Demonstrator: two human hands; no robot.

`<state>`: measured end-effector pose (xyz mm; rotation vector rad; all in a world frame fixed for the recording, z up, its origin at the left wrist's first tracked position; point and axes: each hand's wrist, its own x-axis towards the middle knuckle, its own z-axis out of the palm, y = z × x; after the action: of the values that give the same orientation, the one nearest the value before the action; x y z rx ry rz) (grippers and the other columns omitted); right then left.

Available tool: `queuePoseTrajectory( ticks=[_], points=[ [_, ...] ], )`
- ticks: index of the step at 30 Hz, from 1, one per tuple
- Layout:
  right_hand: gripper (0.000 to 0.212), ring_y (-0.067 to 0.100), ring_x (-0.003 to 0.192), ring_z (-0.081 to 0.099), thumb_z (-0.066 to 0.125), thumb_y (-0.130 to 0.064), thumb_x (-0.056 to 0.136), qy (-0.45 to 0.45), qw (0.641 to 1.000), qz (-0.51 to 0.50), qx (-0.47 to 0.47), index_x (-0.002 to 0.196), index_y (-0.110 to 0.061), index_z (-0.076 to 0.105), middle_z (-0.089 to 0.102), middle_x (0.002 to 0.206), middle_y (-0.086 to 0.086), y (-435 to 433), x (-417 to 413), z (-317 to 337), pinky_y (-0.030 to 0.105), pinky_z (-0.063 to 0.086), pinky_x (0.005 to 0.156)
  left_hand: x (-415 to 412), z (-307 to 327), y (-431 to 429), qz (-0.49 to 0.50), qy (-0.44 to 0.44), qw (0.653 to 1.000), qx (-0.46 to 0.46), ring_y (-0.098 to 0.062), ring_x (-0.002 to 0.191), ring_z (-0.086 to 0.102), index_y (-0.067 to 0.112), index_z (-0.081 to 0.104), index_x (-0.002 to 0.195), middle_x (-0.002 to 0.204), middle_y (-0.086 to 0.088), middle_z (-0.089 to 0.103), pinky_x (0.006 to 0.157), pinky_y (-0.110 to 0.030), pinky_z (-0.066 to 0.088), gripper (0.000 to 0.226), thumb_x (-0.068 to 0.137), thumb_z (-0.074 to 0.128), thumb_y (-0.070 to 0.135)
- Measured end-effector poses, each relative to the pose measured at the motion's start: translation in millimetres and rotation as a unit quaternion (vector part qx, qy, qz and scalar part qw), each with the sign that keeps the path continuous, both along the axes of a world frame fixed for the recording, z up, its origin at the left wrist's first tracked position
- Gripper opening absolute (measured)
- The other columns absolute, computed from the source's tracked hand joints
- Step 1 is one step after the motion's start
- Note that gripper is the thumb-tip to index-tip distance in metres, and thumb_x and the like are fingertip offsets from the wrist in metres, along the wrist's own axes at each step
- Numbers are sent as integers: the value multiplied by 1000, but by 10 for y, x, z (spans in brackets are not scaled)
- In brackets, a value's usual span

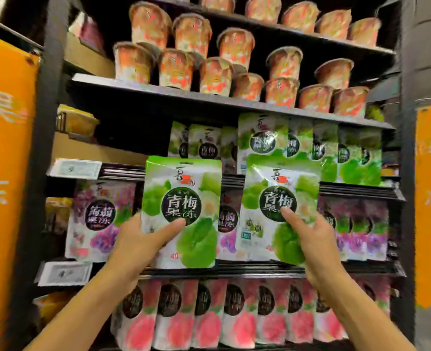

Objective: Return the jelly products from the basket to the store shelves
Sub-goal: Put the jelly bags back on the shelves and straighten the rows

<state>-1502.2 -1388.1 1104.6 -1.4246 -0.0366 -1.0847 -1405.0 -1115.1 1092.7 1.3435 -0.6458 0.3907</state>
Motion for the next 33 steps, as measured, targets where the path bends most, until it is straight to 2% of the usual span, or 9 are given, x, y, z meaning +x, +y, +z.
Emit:
queuePoseTrajectory(
  ticks=[2, 5, 9, 12, 15, 20, 26, 30, 33],
  points=[
    [19, 19, 60, 66, 81, -38, 75, -5, 1000, -13, -23, 83, -24, 70, 69, 69, -1, -79, 130, 237, 39, 56, 58, 27, 159, -72, 2, 9, 1000, -7, -8, 52, 64, 27, 70, 70, 62, 7, 70, 44, -19, 47, 25, 55, 83, 42],
    [24, 8, 65, 69, 80, -39, 76, 2, 999, -15, -47, 92, -25, 68, 72, 83, -4, -150, 322, 566, 26, 52, 55, 55, 309, -142, -13, 2, 1000, 1, -23, 62, 70, 19, 73, 86, 77, -5, 77, 54, -32, 52, 22, 69, 85, 28],
    [35, 21, 73, 71, 79, -36, 79, 17, 998, 9, -57, 105, -17, 65, 72, 94, 9, -136, 561, 939, 38, 60, 64, 61, 431, -211, -37, 7, 999, -25, -20, 69, 75, 14, 73, 95, 86, -6, 78, 47, -24, 54, 25, 72, 82, 20],
    [29, 18, 66, 71, 78, -33, 81, 17, 998, 19, -55, 98, -15, 62, 71, 93, 10, -80, 726, 1183, 38, 61, 63, 69, 496, -259, -60, 12, 997, -46, -21, 79, 76, 13, 74, 96, 90, -6, 78, 55, -23, 57, 23, 74, 80, 14],
    [42, 27, 79, 70, 78, -32, 81, 22, 999, 15, -31, 110, -7, 62, 71, 100, 14, -14, 895, 1381, 46, 61, 74, 94, 538, -268, -58, 6, 997, -45, -20, 79, 76, 14, 75, 94, 89, -5, 78, 56, -22, 57, 21, 74, 81, 14],
    [40, 20, 56, 65, 77, -21, 83, 50, 994, 87, 35, 113, 1, 63, 69, 82, 13, 57, 1106, 1618, 33, 58, 52, 115, 596, -243, -51, -1, 998, -45, -18, 75, 76, 15, 75, 92, 86, -3, 78, 52, -20, 55, 21, 72, 81, 16],
    [42, 32, 93, 68, 78, -23, 82, 42, 996, 74, 26, 114, -4, 57, 68, 110, 18, 109, 1264, 1656, 52, 57, 85, 153, 575, -209, -53, 11, 997, -51, -19, 74, 76, 14, 74, 95, 87, -4, 78, 51, -21, 55, 20, 75, 79, 13],
    [21, 34, 100, 67, 76, -25, 85, 19, 999, 34, -32, 99, -15, 65, 70, 106, 12, 172, 1312, 1710, 54, 54, 91, 175, 562, -196, -60, 13, 997, -56, -20, 76, 76, 13, 73, 100, 89, -5, 78, 53, -21, 56, 25, 76, 78, 10],
    [39, 30, 108, 63, 74, -28, 86, 20, 997, 1, -71, 119, -12, 59, 66, 117, 6, 236, 1349, 1692, 50, 52, 95, 185, 561, -198, -57, 14, 996, -62, -20, 77, 76, 13, 73, 101, 89, -5, 78, 53, -20, 56, 25, 76, 78, 10]
  ],
)
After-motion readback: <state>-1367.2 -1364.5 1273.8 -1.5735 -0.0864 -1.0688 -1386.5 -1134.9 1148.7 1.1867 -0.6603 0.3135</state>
